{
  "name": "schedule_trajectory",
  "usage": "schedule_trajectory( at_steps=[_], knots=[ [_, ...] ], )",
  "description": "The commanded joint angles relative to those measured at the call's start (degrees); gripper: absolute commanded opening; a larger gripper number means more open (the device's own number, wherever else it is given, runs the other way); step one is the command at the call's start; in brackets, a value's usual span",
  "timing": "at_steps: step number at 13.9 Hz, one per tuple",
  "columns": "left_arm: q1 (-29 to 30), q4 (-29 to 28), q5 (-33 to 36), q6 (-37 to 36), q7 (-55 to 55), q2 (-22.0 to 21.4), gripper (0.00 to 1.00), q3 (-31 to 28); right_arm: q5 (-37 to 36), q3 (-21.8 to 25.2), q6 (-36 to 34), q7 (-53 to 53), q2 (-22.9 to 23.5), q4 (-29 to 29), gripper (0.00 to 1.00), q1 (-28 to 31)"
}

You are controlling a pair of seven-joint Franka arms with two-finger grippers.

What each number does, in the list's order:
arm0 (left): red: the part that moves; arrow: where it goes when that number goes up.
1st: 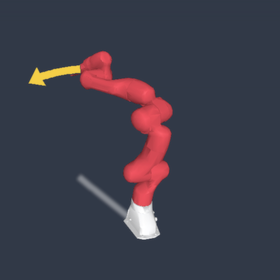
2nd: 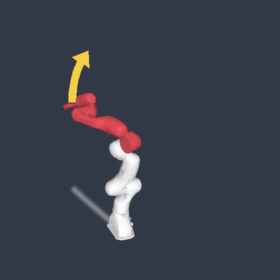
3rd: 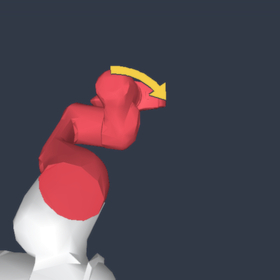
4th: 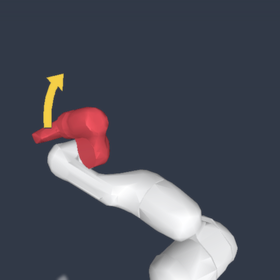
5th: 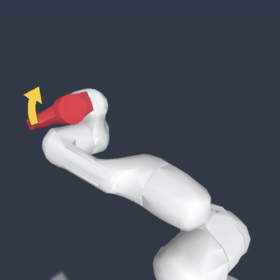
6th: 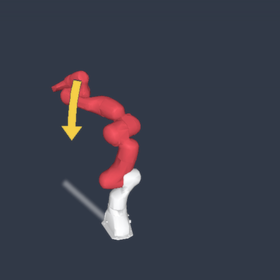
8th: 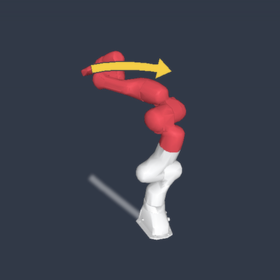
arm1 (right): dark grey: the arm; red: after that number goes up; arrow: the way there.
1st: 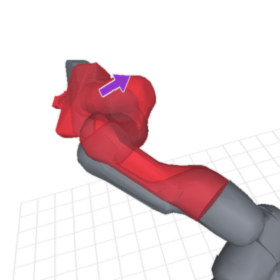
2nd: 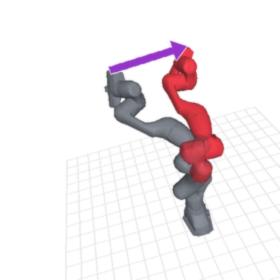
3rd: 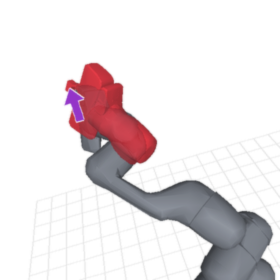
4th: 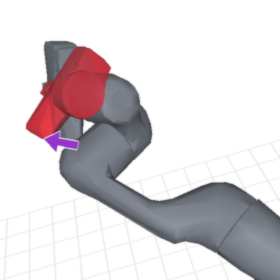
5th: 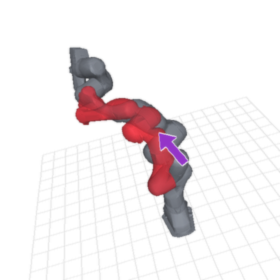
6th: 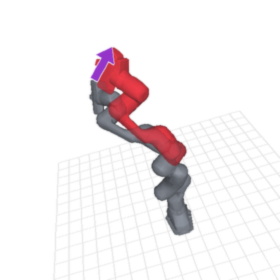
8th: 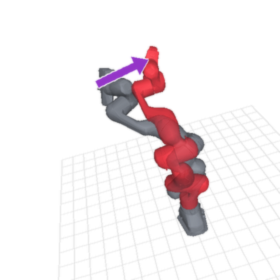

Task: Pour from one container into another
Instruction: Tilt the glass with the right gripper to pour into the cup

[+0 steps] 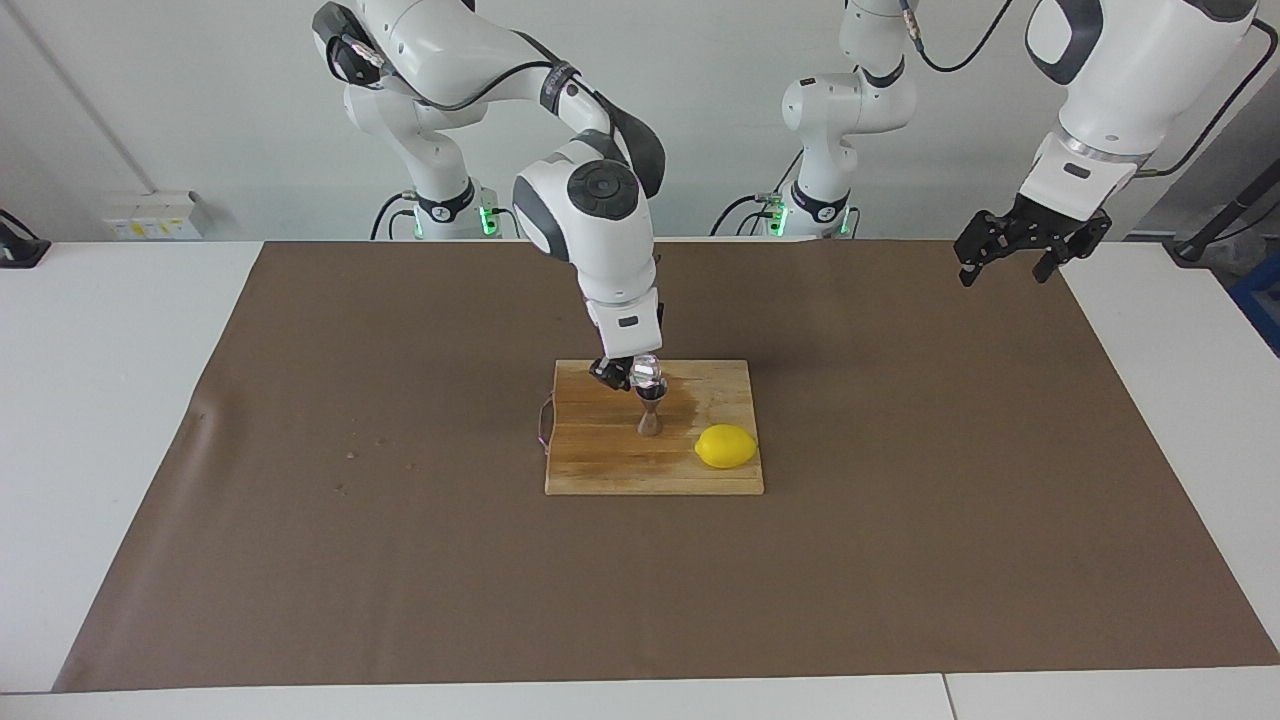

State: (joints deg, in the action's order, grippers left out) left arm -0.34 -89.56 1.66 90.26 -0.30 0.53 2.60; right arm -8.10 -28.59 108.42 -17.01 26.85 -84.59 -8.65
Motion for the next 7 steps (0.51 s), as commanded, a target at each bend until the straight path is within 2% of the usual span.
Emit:
schedule_trajectory(
  at_steps=[1,7],
  knots=[
    [0.3,-1.1,-0.2,-0.3,-0.5,-1.3,1.00,0.1,-2.9,-1.8,-3.4,1.8,1.5,2.4,0.00,0.4],
    [0.3,-1.1,-0.2,-0.4,-0.5,-1.3,1.00,0.1,-4.3,-2.8,-4.2,1.5,1.5,2.4,0.00,0.5]
  ],
)
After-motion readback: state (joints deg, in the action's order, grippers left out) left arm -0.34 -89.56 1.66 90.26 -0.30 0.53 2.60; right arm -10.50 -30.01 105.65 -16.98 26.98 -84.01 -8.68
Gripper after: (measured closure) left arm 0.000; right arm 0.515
